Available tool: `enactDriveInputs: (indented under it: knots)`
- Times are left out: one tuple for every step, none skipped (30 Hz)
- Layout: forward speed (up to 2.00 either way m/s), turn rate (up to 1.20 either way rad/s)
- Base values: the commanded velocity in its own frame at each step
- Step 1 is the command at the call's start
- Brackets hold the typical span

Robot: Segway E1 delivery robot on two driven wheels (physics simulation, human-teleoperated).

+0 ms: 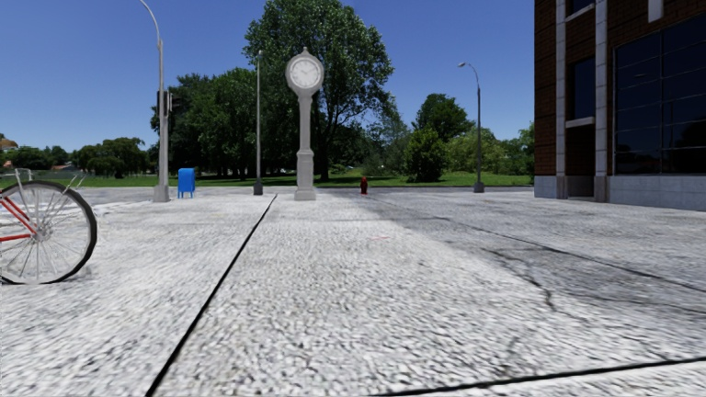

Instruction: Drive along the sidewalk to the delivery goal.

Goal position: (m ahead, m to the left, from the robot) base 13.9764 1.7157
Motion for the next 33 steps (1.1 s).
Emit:
enactDriveInputs:
  knots:
    - [2.00,0.00]
    - [2.00,0.00]
    - [2.00,0.00]
    - [2.00,0.00]
    - [2.00,0.00]
    - [2.00,0.00]
    - [2.00,0.00]
    - [2.00,0.00]
    - [2.00,0.00]
    - [2.00,0.00]
    - [2.00,0.00]
    - [2.00,0.00]
    - [2.00,0.00]
    - [2.00,0.00]
    - [2.00,0.00]
    - [2.00,0.00]
    - [2.00,0.00]
    - [2.00,0.00]
    - [2.00,0.00]
    - [2.00,0.00]
    - [2.00,0.00]
    - [2.00,0.00]
    - [2.00,0.00]
    - [2.00,0.00]
    - [2.00,0.00]
    - [2.00,0.00]
    - [2.00,0.00]
    - [2.00,0.00]
    - [2.00,0.00]
    - [2.00,0.00]
    - [2.00,0.00]
    - [2.00,0.00]
    - [2.00,0.00]
